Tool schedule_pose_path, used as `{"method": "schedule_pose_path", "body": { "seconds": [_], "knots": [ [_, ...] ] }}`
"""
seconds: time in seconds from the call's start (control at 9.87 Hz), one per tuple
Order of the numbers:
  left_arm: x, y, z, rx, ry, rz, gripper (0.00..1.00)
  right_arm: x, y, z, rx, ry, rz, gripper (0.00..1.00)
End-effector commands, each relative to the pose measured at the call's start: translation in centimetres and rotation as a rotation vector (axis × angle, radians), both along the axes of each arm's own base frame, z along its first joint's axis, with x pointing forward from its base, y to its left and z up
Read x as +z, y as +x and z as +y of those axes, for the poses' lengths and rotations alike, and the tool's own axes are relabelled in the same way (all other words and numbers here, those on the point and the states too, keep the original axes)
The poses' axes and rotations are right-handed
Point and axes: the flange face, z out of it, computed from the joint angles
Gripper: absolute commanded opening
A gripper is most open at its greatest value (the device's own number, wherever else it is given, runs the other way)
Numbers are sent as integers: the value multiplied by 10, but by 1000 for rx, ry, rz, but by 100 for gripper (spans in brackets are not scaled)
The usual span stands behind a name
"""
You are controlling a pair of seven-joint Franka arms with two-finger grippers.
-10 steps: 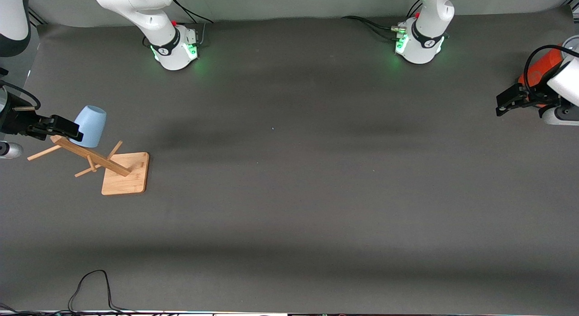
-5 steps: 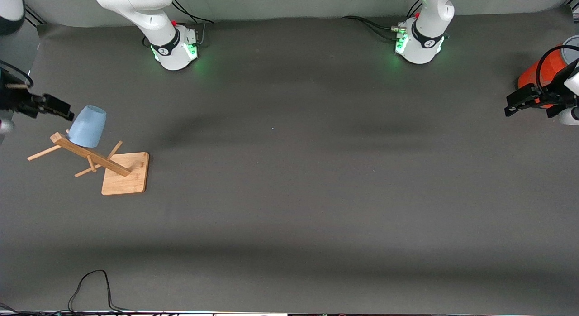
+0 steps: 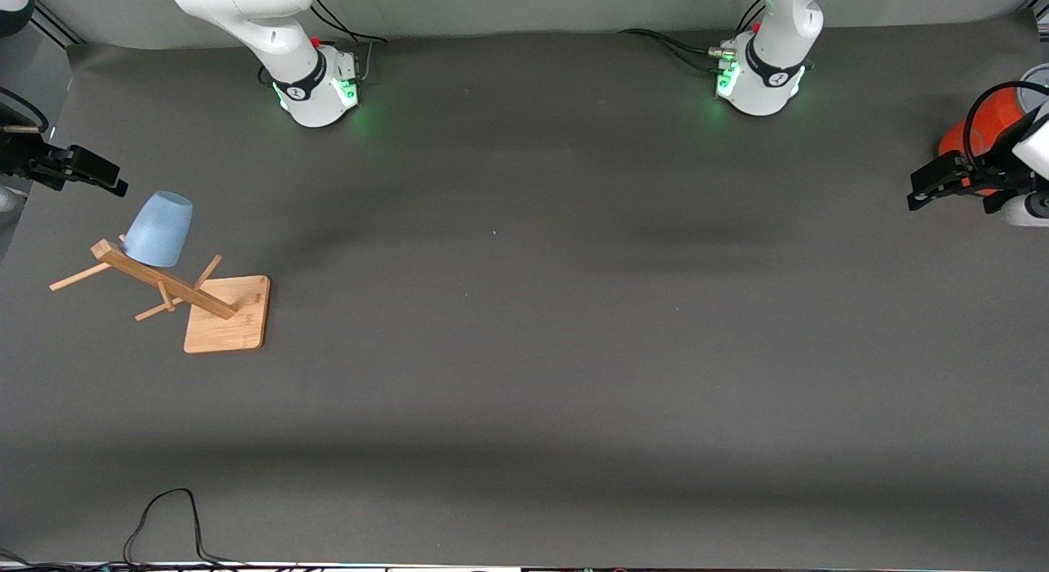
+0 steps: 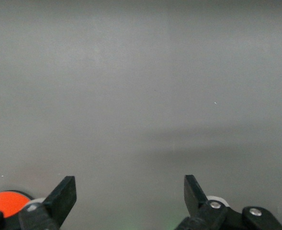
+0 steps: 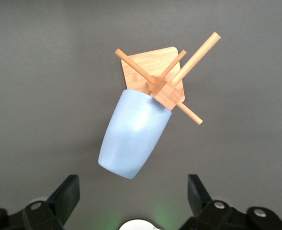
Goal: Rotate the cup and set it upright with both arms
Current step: 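Move the right gripper to the blue cup hanging on the wooden stand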
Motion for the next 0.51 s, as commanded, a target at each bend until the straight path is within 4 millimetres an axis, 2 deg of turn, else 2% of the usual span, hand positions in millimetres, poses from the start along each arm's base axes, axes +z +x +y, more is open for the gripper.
{"method": "schedule_pose_path", "body": {
  "seconds": [0.0,0.2,0.41],
  "knots": [
    [5,-3,-2,-15,-10,-5,100,-6,6,-5,-206,5,-11,100],
    [6,-3,1,-9,-11,-6,100,-8,9,-5,-417,-14,-12,100],
    [6,-4,3,1,-12,-1,100,-19,14,-4,-445,-11,2,100]
  ]
}}
